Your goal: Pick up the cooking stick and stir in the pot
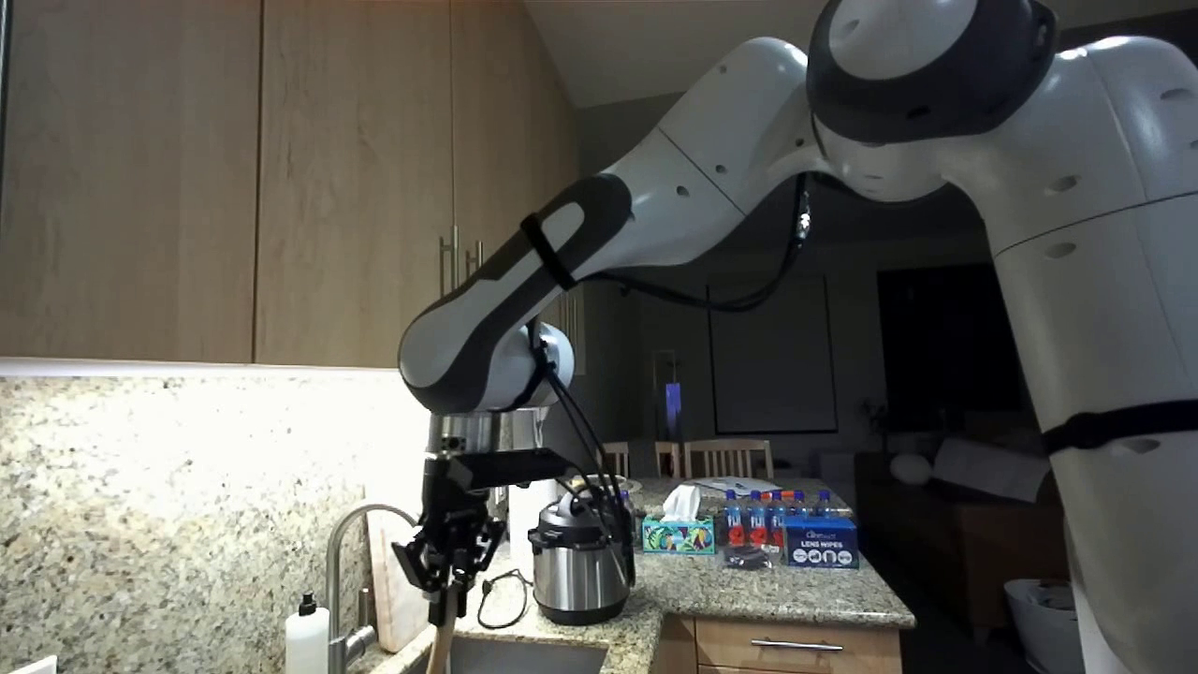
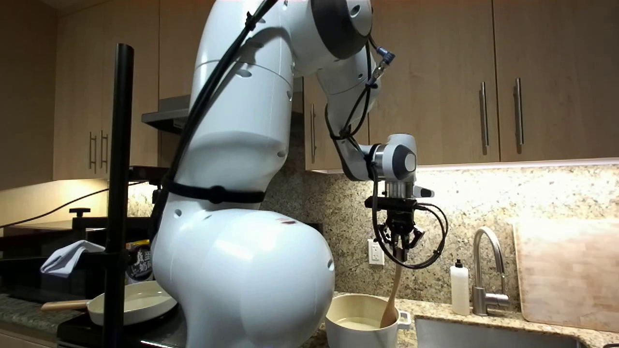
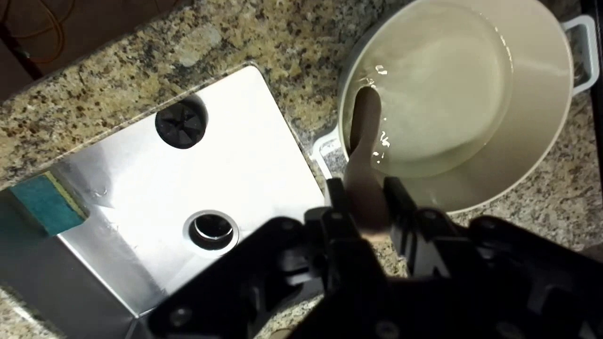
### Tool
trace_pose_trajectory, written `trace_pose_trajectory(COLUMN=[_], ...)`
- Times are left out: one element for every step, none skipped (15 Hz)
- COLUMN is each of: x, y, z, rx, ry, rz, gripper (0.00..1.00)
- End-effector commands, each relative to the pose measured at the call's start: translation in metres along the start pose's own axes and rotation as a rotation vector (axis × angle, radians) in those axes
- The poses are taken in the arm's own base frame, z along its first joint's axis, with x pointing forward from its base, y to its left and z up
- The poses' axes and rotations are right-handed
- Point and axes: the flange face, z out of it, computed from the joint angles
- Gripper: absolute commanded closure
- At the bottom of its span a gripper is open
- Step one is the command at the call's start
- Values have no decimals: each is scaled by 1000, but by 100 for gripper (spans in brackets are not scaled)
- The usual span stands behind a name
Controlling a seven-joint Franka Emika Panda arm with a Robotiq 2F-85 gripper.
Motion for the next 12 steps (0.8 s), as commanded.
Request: trace_pose_trajectory(x=[22,26,30,34,37,39,40,39,37,36,33,33], y=[-34,-43,-50,-56,-63,-68,-74,-78,-83,-87,-91,-95], z=[-12,-12,-11,-10,-8,-5,-3,-1,2,5,9,11], rx=[-59,-65,-69,-71,-71,-70,-67,-65,-53,-43,-28,-18], ry=[53,65,70,75,75,80,91,99,117,128,145,161], rz=[102,123,147,164,185,202,223,240,265,283,306,324], gripper=[89,90,90,90,90,90,90,90,90,90,90,90])
